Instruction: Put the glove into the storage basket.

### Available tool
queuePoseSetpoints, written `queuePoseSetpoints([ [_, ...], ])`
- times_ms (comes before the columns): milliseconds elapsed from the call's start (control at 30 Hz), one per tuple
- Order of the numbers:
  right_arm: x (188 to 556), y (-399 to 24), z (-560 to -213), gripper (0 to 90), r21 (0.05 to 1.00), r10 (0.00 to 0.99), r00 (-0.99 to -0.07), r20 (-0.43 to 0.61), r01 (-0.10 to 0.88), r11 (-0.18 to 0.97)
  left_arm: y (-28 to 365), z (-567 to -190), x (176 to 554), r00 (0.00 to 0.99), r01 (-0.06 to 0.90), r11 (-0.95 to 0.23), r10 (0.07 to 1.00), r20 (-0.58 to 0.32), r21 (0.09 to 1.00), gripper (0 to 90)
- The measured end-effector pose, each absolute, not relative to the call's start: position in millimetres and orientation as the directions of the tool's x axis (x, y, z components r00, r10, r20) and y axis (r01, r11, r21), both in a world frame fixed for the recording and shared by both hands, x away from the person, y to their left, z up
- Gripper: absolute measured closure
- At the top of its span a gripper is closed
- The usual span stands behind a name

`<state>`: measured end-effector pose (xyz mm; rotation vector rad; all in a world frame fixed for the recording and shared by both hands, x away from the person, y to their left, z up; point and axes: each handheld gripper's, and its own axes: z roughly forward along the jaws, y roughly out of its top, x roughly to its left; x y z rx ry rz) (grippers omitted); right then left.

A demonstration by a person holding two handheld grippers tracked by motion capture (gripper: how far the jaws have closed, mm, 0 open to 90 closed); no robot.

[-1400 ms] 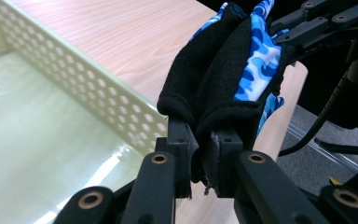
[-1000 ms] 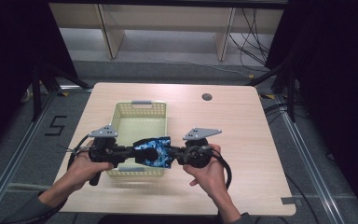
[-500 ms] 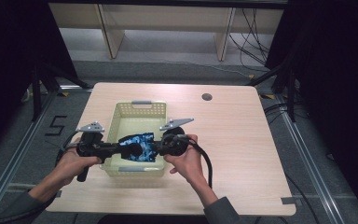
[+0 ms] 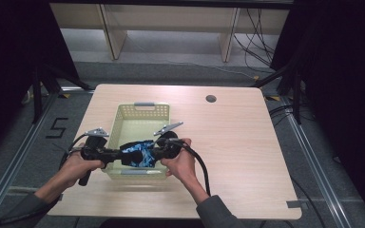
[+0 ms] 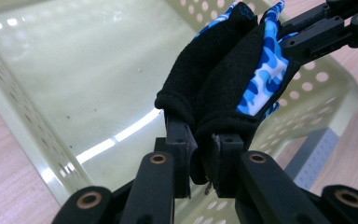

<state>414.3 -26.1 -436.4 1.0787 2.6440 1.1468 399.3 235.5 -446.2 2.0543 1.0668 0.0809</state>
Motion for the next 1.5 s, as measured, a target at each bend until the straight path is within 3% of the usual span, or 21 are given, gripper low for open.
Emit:
queuePoseSetpoints([
  [100,413,-24,-438,83.9,0.61,0.649,-0.728,0.222,0.623,0.49,233,-450,399,0.644,0.666,-0.336,0.71,-0.286,0.666,78.6],
  [167,417,-24,-441,83.9,0.634,0.627,-0.755,0.191,0.583,0.509,232,-452,400,0.65,0.655,-0.35,0.712,-0.264,0.67,78.3],
  [267,414,-21,-441,83.9,0.6,0.655,-0.726,0.212,0.625,0.499,232,-452,402,0.65,0.663,-0.361,0.713,-0.265,0.656,77.3],
  [300,416,-22,-443,83.9,0.623,0.629,-0.755,0.187,0.586,0.519,232,-452,402,0.645,0.67,-0.366,0.717,-0.263,0.646,76.4],
  [633,416,-20,-446,83.7,0.591,0.63,-0.755,0.181,0.595,0.544,231,-445,405,0.677,0.654,-0.468,0.712,-0.184,0.595,62.5],
  [967,416,-19,-447,83.3,0.542,0.667,-0.717,0.201,0.649,0.534,234,-435,406,0.664,0.66,-0.46,0.727,-0.175,0.594,51.6],
  [1033,419,-20,-449,83.1,0.567,0.644,-0.744,0.179,0.613,0.55,235,-434,405,0.657,0.658,-0.455,0.736,-0.163,0.6,48.8],
  [1200,420,-21,-449,82.1,0.571,0.653,-0.727,0.215,0.636,0.52,236,-433,403,0.644,0.67,-0.448,0.747,-0.163,0.592,41.1],
  [1300,421,-22,-450,80.7,0.576,0.652,-0.732,0.199,0.625,0.526,236,-430,402,0.622,0.684,-0.421,0.763,-0.175,0.596,34.3],
  [1500,419,-23,-448,71.8,0.578,0.685,-0.697,0.214,0.656,0.486,235,-426,399,0.629,0.67,-0.424,0.759,-0.165,0.609,33.7],
])
